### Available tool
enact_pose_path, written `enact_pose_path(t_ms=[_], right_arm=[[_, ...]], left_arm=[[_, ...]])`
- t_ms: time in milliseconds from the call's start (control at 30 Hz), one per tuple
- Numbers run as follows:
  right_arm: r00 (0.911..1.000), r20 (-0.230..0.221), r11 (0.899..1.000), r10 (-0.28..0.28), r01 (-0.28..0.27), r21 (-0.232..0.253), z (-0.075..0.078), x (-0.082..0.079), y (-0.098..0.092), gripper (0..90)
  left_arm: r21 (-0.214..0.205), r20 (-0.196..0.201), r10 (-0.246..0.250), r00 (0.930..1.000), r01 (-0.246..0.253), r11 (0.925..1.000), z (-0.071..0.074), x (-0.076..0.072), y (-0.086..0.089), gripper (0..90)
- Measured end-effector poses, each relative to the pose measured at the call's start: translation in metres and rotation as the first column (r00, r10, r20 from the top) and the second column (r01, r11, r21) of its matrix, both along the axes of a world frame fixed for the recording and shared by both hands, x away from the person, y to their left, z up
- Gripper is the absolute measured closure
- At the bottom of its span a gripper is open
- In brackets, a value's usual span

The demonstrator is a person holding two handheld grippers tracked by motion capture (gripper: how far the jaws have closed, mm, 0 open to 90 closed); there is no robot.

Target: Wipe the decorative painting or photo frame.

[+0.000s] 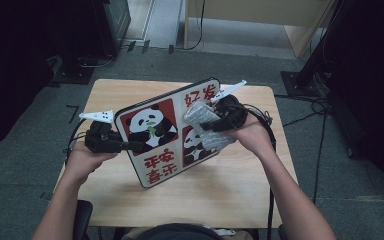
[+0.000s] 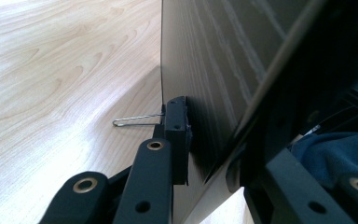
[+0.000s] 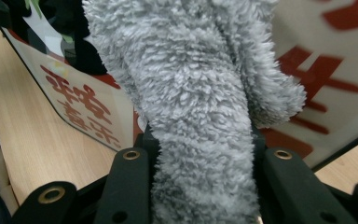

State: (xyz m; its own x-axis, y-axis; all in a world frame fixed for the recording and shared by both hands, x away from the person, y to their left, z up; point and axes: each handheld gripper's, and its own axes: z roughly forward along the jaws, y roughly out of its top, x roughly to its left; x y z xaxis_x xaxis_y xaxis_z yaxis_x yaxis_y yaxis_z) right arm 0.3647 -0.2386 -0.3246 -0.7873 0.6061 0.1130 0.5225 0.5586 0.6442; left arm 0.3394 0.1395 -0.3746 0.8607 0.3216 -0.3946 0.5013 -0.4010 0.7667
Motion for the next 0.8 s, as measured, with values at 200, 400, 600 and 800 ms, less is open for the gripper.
enact_pose_path(t_ms=[200, 400, 600, 800], right_arm=[[0.9999, -0.015, 1.0, -0.001, 0.001, 0.012, -0.014, -0.003, -0.002, 66.1], [0.9997, -0.024, 1.0, -0.003, 0.003, 0.018, -0.025, -0.007, -0.003, 66.0], [0.9992, -0.039, 1.0, -0.002, 0.003, 0.025, -0.038, -0.01, -0.003, 65.9], [0.9979, -0.065, 1.0, -0.006, 0.008, 0.03, -0.051, -0.012, -0.005, 65.8]], left_arm=[[0.004, 0.001, -0.003, 1.0, 0.003, 1.0, 0.0, 0.0, 0.0, 76.9], [0.004, 0.001, -0.001, 1.0, 0.001, 1.0, 0.0, 0.0, 0.0, 76.9], [0.006, 0.001, -0.001, 1.0, 0.001, 1.0, 0.001, -0.001, 0.0, 76.9], [0.006, 0.001, -0.002, 1.0, 0.002, 1.0, 0.001, -0.001, 0.0, 76.8]])
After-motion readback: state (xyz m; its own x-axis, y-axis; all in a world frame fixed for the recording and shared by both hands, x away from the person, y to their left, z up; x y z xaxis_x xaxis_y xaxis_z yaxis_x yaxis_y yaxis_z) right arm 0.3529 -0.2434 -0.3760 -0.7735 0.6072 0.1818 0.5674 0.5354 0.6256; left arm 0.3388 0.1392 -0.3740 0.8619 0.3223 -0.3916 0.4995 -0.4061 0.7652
